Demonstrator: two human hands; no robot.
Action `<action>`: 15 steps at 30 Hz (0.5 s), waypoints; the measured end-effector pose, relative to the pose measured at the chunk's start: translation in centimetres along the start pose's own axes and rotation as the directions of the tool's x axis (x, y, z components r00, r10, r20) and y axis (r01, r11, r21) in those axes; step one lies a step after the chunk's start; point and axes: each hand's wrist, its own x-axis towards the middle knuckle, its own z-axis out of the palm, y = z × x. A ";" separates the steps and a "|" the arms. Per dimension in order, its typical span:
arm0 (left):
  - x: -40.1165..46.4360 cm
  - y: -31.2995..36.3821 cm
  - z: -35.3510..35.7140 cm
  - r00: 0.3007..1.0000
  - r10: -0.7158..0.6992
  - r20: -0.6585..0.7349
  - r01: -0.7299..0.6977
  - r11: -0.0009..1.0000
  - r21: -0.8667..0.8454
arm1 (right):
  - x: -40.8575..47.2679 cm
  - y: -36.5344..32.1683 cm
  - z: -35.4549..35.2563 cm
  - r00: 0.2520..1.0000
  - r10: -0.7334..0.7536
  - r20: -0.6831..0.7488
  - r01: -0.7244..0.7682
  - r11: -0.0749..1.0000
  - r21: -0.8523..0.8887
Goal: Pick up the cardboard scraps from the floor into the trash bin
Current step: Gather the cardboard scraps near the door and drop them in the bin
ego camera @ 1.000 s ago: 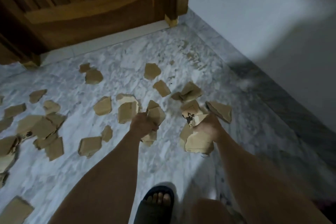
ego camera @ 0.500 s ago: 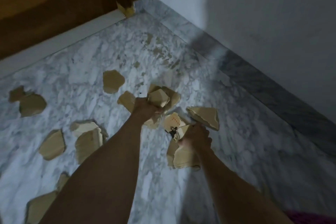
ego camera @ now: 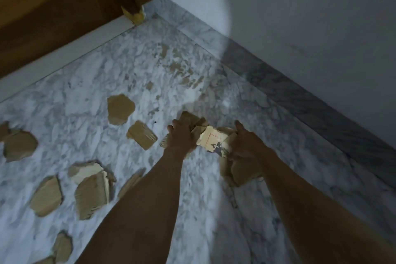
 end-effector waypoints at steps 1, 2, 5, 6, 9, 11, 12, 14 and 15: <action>0.0 -0.2 0.1 1.000 0.009 0.022 -0.009 1.000 0.029 | 0.4 0.0 0.2 1.000 0.024 0.009 -0.024 0.999 -0.046; 0.0 -0.4 0.0 0.999 0.015 0.049 -0.017 0.999 0.028 | 0.6 0.1 0.5 0.999 0.042 0.005 -0.041 0.992 -0.123; -0.4 -1.7 -0.7 0.998 0.000 0.064 0.009 0.991 -0.132 | 0.4 0.3 2.0 0.996 0.054 -0.070 -0.069 0.971 -0.228; -0.8 -2.2 -1.2 0.999 -0.015 0.048 0.024 0.982 -0.186 | 0.2 0.2 2.4 0.992 0.072 -0.103 -0.093 0.973 -0.212; -2.3 -4.1 -3.3 0.994 -0.090 0.061 0.105 0.933 -0.344 | -0.5 -0.6 2.9 0.975 0.146 -0.167 -0.179 0.963 -0.203; -3.3 -5.8 -4.5 0.987 -0.144 0.071 0.160 0.867 -0.472 | -0.7 -1.3 2.7 0.983 0.113 -0.148 -0.154 0.940 -0.304; -3.9 -6.6 -4.9 0.985 -0.159 0.066 0.171 0.845 -0.506 | -0.7 -1.6 2.4 0.990 0.092 -0.111 -0.127 0.920 -0.370; -5.2 -8.6 -5.5 0.974 -0.211 0.080 0.221 0.830 -0.512 | -1.1 -3.0 1.5 0.997 0.070 -0.043 -0.082 0.911 -0.404; -6.1 -9.8 -5.8 0.964 -0.249 0.093 0.261 0.815 -0.518 | -1.0 -4.0 1.0 0.998 0.062 -0.019 -0.065 0.921 -0.385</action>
